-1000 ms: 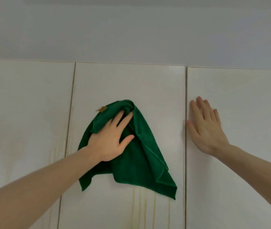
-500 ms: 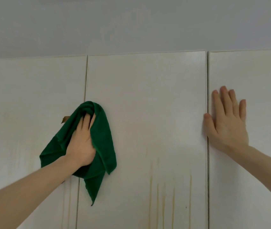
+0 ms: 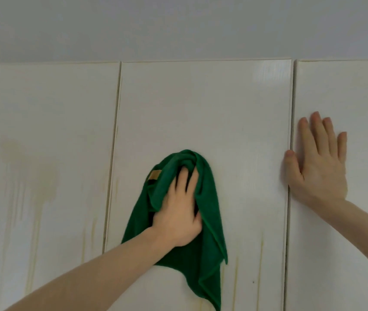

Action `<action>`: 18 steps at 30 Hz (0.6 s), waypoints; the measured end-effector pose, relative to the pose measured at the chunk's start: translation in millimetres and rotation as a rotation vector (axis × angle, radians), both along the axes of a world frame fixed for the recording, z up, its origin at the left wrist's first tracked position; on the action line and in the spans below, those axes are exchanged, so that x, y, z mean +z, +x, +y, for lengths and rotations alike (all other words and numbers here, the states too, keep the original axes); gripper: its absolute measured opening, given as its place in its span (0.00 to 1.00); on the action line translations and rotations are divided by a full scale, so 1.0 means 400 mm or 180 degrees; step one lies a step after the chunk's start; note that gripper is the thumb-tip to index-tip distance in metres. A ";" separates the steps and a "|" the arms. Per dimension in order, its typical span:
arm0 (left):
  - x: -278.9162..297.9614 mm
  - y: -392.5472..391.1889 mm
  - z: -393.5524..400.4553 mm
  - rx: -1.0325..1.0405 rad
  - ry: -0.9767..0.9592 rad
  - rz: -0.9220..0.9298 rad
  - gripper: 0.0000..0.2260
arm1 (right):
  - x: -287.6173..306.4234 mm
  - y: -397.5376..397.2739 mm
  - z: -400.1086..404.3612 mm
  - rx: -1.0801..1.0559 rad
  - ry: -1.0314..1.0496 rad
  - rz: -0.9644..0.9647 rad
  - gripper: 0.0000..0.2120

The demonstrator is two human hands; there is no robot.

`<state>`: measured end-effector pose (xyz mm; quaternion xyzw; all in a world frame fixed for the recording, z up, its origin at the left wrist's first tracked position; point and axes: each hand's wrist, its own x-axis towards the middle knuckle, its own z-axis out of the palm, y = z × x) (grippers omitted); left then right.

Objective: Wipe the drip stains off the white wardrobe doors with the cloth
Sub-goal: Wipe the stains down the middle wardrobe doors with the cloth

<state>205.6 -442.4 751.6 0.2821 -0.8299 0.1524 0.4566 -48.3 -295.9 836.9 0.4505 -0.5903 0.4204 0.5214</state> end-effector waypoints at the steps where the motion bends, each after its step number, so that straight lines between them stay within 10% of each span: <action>1: 0.011 -0.024 0.019 -0.0071 -0.0093 -0.0067 0.39 | -0.001 -0.001 0.002 -0.0001 -0.0007 0.0001 0.34; 10: 0.080 -0.211 0.155 -0.0323 -0.0815 -0.0492 0.31 | -0.001 -0.009 0.012 -0.0142 0.0159 0.0015 0.31; 18: 0.138 -0.052 0.097 -0.0682 -0.0279 -0.0177 0.31 | -0.005 -0.016 0.020 -0.0195 0.0214 0.0055 0.30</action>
